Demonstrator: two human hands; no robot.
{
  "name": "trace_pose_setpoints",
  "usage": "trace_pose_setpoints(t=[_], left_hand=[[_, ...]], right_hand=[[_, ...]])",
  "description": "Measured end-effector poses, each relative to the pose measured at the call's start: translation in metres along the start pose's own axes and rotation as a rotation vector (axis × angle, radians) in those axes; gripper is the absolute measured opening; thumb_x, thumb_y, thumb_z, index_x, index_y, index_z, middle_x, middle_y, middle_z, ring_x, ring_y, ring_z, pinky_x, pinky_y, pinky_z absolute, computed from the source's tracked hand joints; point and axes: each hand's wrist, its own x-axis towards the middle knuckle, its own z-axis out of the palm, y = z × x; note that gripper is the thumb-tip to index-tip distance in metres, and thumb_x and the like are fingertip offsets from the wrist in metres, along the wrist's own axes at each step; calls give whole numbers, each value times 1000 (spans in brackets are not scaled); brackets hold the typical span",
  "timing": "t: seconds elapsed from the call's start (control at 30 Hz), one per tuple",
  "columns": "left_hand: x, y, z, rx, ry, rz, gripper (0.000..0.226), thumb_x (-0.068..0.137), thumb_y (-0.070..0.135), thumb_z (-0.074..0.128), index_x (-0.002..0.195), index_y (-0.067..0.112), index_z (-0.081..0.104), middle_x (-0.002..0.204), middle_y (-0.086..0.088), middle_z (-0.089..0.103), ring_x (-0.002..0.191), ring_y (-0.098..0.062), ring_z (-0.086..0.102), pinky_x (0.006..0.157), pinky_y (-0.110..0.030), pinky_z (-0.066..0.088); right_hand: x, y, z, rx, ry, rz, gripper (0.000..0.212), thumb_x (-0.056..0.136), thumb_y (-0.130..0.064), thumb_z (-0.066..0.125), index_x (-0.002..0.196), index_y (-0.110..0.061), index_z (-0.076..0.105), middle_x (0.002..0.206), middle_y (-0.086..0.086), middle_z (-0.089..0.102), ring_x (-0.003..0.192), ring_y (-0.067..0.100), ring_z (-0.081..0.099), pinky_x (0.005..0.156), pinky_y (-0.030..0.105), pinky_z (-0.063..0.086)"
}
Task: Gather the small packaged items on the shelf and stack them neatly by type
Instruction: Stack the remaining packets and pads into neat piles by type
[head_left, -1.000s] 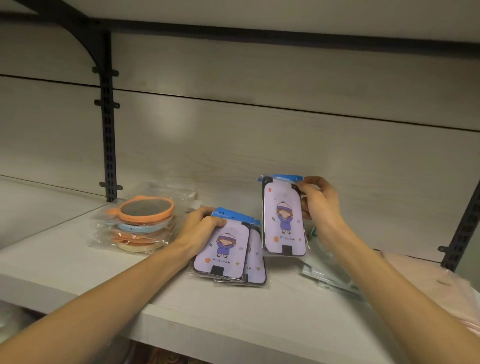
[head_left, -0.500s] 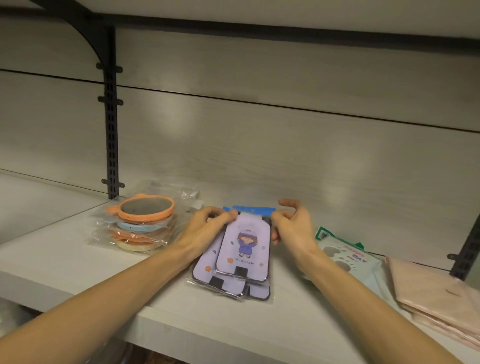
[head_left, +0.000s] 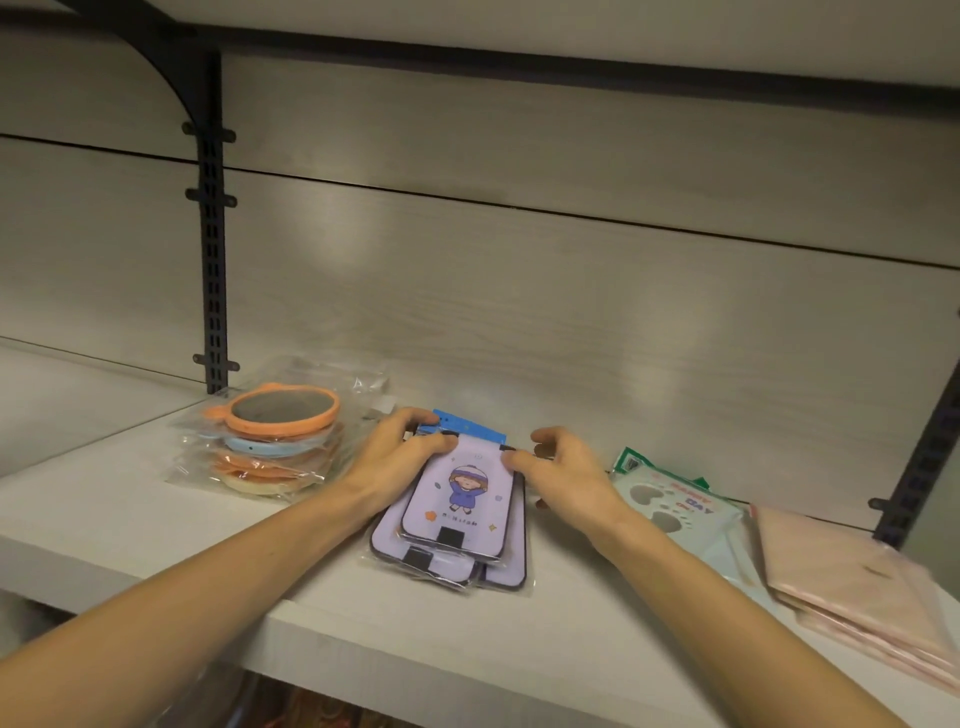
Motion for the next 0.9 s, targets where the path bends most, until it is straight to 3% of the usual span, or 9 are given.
trace_pose_setpoints(t=[0.17, 0.3, 0.4, 0.47, 0.57, 0.6, 0.7, 0.8, 0.9], left_hand=[[-7, 6, 4, -57, 41, 90, 64, 69, 33, 73, 130, 19, 60, 126, -5, 62, 110, -20, 64, 91, -34, 55], [-13, 10, 6, -77, 77, 176, 52, 85, 15, 73, 134, 17, 57, 129, -7, 63, 105, -23, 66, 84, -30, 55], [-18, 14, 6, -44, 115, 279, 50, 85, 21, 69, 133, 25, 56, 132, 1, 59, 102, -20, 64, 88, -36, 56], [-21, 16, 6, -12, 126, 337, 47, 89, 21, 68, 134, 28, 54, 133, 7, 56, 105, -12, 62, 93, -37, 55], [-27, 19, 7, 51, 145, 389, 49, 89, 32, 62, 137, 31, 50, 132, 11, 52, 110, -6, 59, 98, -37, 51], [-29, 19, 8, 62, 150, 401, 52, 86, 36, 59, 138, 31, 49, 132, 12, 51, 112, -7, 58, 100, -39, 51], [-32, 22, 9, 88, 183, 450, 55, 86, 35, 56, 140, 31, 45, 134, 9, 51, 117, -9, 56, 103, -43, 48], [-36, 31, 7, 101, 219, 495, 61, 86, 31, 56, 144, 32, 37, 136, 8, 49, 116, -10, 54, 102, -42, 48], [-43, 40, 3, 125, 234, 593, 66, 90, 29, 55, 150, 30, 28, 140, 7, 46, 118, -9, 55, 100, -34, 48]], right_hand=[[-21, -10, -1, -20, -108, -88, 87, 82, -36, 79, 151, -14, 32, 128, -3, 55, 115, 16, 56, 91, 26, 44], [-21, -14, -1, 90, -120, -124, 96, 77, -25, 86, 153, -14, 29, 139, -6, 51, 121, 18, 60, 104, 36, 49], [-24, -19, -1, 215, -117, -62, 101, 78, -18, 84, 156, -13, 20, 136, -5, 50, 114, 14, 58, 97, 30, 51], [-24, -21, -1, 301, -146, -13, 87, 83, -16, 80, 151, -9, 26, 113, -10, 57, 96, 9, 63, 80, 23, 51], [-25, -25, 3, 408, -169, 29, 36, 87, -5, 70, 116, -13, 51, 92, -1, 67, 65, 2, 70, 54, 17, 52], [-26, -26, 6, 432, -146, 28, 31, 86, -1, 67, 110, -15, 53, 90, 1, 68, 61, 1, 70, 52, 16, 51], [-31, -25, 13, 472, -75, -42, 49, 76, -4, 70, 119, -24, 55, 104, 3, 73, 86, 13, 74, 71, 28, 60], [-37, -22, 13, 482, -41, -158, 56, 77, -9, 73, 121, -39, 57, 109, -6, 74, 101, 18, 72, 91, 45, 58], [-45, -22, 14, 500, -9, -295, 56, 90, -5, 68, 129, -41, 51, 119, -13, 71, 110, 13, 69, 92, 41, 58]])
